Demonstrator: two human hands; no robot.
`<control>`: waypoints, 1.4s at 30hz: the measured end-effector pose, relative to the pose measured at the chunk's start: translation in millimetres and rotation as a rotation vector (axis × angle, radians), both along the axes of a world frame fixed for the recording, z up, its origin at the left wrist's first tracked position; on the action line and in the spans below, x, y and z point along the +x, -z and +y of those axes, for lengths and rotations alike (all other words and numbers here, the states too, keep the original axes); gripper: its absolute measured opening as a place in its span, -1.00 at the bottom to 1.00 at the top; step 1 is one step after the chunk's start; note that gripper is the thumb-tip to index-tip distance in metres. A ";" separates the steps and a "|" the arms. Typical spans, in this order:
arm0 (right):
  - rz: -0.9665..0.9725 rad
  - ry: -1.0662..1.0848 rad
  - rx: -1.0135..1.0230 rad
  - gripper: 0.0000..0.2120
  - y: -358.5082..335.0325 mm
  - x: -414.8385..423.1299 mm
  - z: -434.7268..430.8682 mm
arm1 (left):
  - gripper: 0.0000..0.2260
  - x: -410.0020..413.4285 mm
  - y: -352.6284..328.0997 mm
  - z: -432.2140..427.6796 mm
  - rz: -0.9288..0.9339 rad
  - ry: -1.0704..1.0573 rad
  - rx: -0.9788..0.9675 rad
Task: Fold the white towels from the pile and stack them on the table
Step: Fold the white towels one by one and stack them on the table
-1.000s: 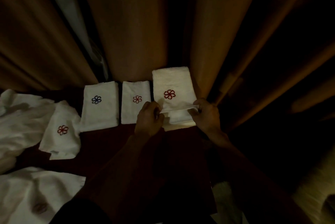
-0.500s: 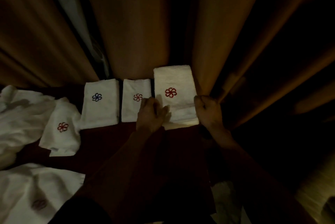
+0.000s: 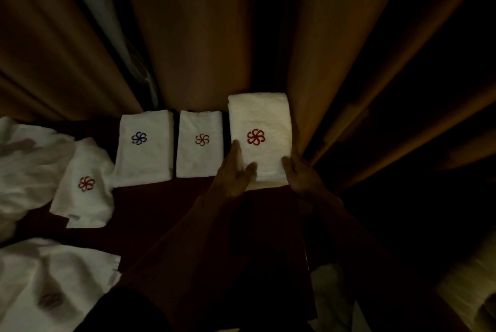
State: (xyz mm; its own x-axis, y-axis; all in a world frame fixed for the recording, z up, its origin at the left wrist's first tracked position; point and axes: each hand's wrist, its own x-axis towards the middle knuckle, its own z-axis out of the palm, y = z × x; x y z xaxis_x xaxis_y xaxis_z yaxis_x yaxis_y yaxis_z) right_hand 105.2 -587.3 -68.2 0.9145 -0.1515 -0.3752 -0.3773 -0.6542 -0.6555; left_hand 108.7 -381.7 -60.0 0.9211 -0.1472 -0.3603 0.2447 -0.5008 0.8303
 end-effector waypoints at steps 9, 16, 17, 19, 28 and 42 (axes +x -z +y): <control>-0.390 -0.021 -0.074 -0.35 -59.5 17.1 30.4 | -0.36 -2.7 -33.0 27.2 -0.143 -0.169 -0.010; -0.517 -0.223 -0.132 -0.41 -85.5 12.0 122.1 | -0.35 -19.7 -59.3 114.4 -0.173 -0.213 0.094; -0.526 -0.252 -0.125 -0.39 -85.1 8.4 139.3 | -0.37 -24.6 -58.3 131.7 -0.176 -0.222 0.126; -0.514 -0.317 -0.116 -0.40 -81.6 0.6 174.5 | -0.41 -39.4 -58.1 167.8 -0.183 -0.232 0.196; -0.309 -0.646 -0.013 -0.42 -47.9 -57.8 350.0 | -0.54 -131.7 -32.2 353.3 -0.126 -0.267 0.394; 0.258 -0.715 -0.035 -0.24 30.7 -142.3 446.5 | -0.34 -220.7 29.6 460.4 0.033 -0.139 0.647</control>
State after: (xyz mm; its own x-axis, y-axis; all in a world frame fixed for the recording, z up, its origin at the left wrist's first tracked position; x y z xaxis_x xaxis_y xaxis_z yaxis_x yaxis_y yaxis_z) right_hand -37.2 -140.7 -98.8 0.6785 0.4290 -0.5963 0.0078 -0.8160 -0.5780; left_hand -111.9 78.7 -89.6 0.9027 0.2278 -0.3649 0.3635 -0.8577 0.3637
